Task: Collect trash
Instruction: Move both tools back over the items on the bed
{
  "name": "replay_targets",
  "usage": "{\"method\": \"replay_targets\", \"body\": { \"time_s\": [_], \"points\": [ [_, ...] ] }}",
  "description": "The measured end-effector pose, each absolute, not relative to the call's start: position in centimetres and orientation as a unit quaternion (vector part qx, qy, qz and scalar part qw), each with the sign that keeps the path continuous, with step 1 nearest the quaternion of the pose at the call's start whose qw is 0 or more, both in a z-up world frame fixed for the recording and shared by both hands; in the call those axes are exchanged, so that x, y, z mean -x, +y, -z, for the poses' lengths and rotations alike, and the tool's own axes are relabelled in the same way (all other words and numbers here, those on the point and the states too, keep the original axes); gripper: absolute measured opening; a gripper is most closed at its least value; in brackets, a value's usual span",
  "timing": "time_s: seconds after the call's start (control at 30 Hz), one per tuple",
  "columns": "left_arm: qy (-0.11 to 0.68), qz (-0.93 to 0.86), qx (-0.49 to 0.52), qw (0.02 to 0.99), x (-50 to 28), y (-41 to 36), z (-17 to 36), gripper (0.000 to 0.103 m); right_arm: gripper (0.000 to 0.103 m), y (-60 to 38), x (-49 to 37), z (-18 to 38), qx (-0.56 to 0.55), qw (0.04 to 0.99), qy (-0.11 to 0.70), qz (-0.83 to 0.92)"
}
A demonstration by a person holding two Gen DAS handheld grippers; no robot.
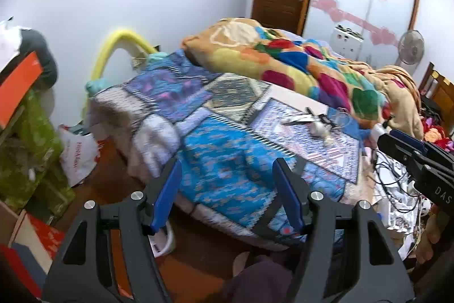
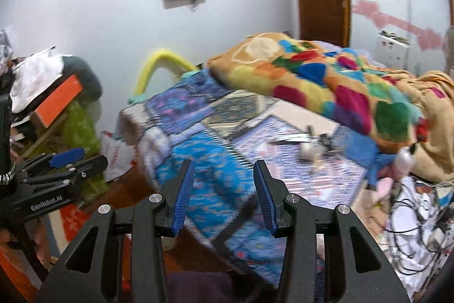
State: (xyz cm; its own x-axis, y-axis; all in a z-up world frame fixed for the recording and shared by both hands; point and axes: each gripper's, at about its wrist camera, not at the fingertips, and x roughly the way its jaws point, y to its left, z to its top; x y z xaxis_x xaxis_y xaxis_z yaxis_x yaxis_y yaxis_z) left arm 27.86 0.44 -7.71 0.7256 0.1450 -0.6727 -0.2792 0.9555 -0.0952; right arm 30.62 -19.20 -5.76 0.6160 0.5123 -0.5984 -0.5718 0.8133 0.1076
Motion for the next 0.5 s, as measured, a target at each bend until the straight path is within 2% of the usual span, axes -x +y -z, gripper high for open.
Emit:
{"method": "replay_targets", "body": {
  "time_s": [0.27,0.5],
  "points": [
    [0.368,-0.072,0.075,0.924,-33.7,-4.3,8.9,0.066,0.04,-24.8,-34.0,6.5,0.028,0.91,0.329,-0.249],
    [0.384,-0.036,0.06,0.921,-38.0,-7.2,11.4,0.066,0.04,-27.1,-37.7,10.0,0.011,0.896,0.378,-0.233]
  ]
}}
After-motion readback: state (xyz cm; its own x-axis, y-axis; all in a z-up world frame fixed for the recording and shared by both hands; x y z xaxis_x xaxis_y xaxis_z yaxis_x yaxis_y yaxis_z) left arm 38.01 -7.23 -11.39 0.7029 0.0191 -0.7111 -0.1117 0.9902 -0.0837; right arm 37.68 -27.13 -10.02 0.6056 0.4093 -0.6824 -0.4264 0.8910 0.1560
